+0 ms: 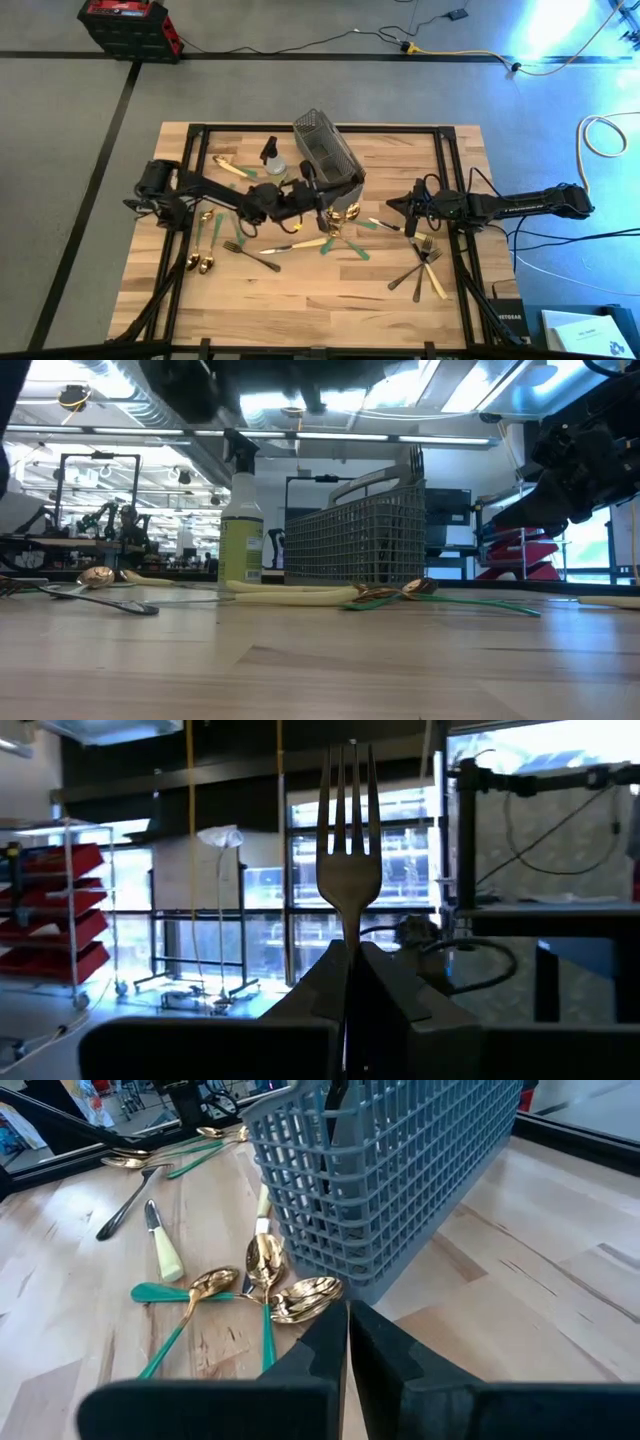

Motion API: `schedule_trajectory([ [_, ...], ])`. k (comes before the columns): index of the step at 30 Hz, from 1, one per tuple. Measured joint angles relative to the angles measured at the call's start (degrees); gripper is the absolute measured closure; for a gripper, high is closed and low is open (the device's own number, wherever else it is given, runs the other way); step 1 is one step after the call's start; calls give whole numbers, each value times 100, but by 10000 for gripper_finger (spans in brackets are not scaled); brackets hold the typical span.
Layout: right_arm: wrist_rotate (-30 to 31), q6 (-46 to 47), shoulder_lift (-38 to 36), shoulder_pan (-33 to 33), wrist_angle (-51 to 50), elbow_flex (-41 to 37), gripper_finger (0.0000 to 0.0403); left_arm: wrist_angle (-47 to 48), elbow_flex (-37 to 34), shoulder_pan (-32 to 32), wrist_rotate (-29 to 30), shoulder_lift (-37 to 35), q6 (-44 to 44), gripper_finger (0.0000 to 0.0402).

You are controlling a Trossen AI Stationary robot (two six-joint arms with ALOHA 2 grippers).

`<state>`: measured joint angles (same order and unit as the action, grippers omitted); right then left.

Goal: Sort silverware
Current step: Put the black fork into the gray silverware organizer

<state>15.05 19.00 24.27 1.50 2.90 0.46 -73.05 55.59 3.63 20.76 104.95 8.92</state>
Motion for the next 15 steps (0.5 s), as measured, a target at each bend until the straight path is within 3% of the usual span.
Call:
schedule_trajectory([
  [7, 0, 1, 0, -2, -2, 1, 403, -1421, 4, -331, 102, 661, -97, 399],
  [15, 48, -47, 0, -2, -2, 1, 403, -1691, 194, -449, 111, 1308, -554, 399],
])
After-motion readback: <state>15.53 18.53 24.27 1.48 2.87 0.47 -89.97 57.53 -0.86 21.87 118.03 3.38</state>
